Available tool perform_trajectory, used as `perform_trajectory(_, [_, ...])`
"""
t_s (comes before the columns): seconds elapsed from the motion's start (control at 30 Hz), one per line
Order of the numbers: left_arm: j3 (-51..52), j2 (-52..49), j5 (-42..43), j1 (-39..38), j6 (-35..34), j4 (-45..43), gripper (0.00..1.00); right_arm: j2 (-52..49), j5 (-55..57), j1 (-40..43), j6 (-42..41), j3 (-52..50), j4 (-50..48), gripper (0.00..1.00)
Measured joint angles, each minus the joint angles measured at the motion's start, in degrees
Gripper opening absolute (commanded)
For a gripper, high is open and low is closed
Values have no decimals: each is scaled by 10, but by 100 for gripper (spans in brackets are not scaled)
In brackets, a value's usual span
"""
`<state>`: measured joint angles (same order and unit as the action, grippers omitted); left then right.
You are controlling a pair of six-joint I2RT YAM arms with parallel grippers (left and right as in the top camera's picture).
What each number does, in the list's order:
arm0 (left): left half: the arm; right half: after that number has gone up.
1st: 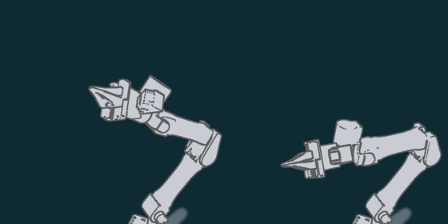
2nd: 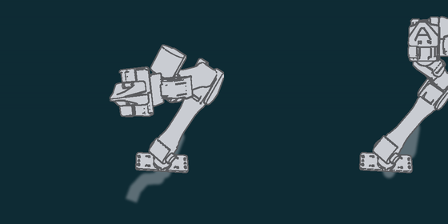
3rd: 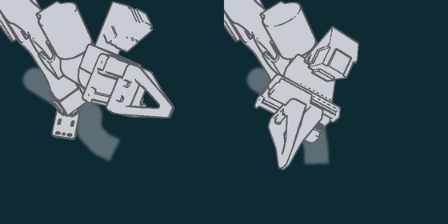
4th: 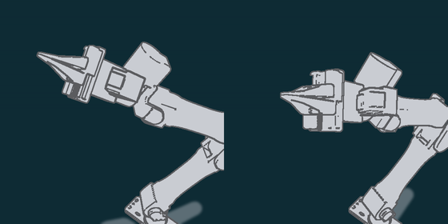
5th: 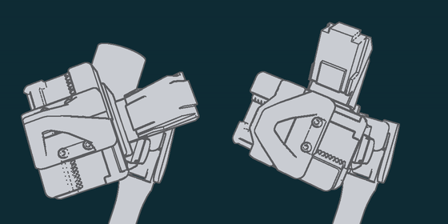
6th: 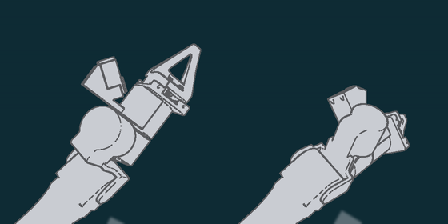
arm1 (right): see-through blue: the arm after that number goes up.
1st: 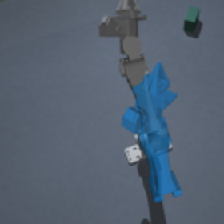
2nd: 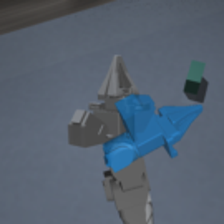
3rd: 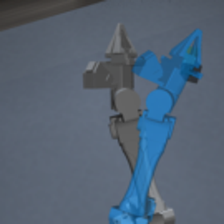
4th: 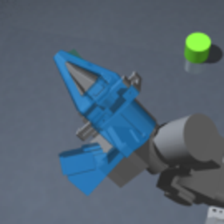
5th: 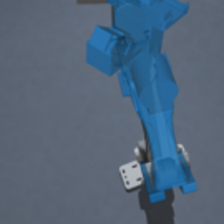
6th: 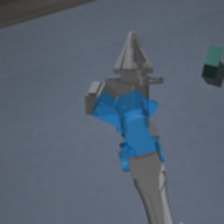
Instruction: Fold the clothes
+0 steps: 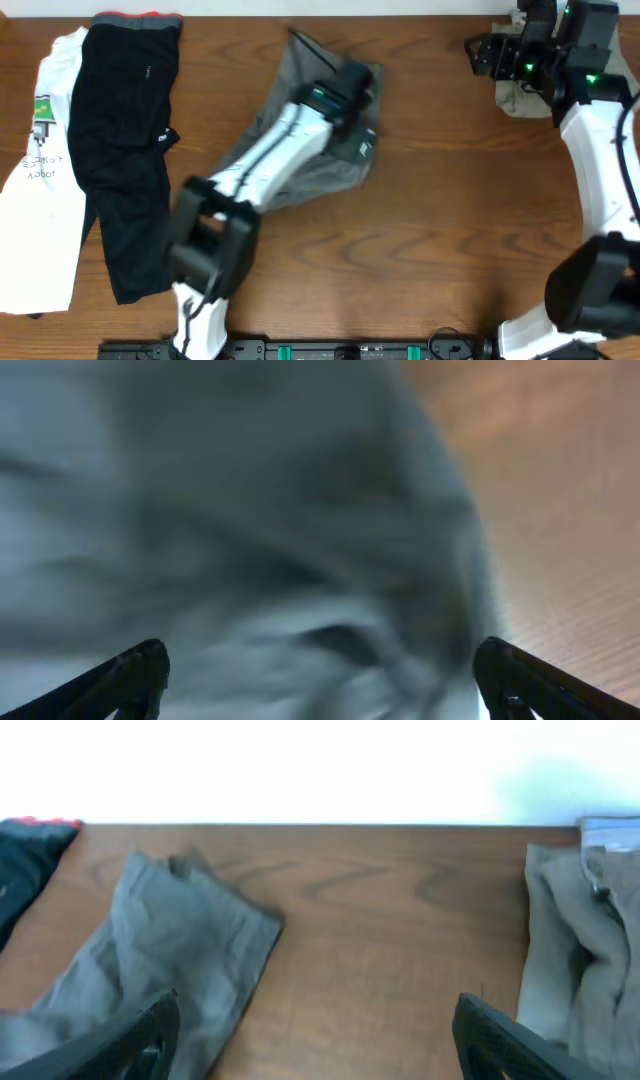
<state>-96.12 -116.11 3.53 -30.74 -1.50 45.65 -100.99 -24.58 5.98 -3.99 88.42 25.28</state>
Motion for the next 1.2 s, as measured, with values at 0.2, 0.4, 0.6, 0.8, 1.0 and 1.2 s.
perform_trajectory(0.2, [-1,93,1,105,-19,-6,98,-98,0,-24,-30,1,-82,97])
perform_trajectory(0.4, [-2,104,-2,199,-30,7,98,-207,5,-96,-49,1,-184,92])
perform_trajectory(0.6, [0,99,-3,235,-31,13,98,-262,46,-169,-65,1,-249,77])
perform_trajectory(0.8, [10,99,-12,249,-31,13,98,-294,131,-227,-60,1,-270,61])
perform_trajectory(1.0, [12,99,-23,250,-31,13,98,-319,204,-263,-44,1,-263,14])
perform_trajectory(1.2, [12,99,-24,250,-31,13,98,-312,268,-267,-44,4,-220,1])
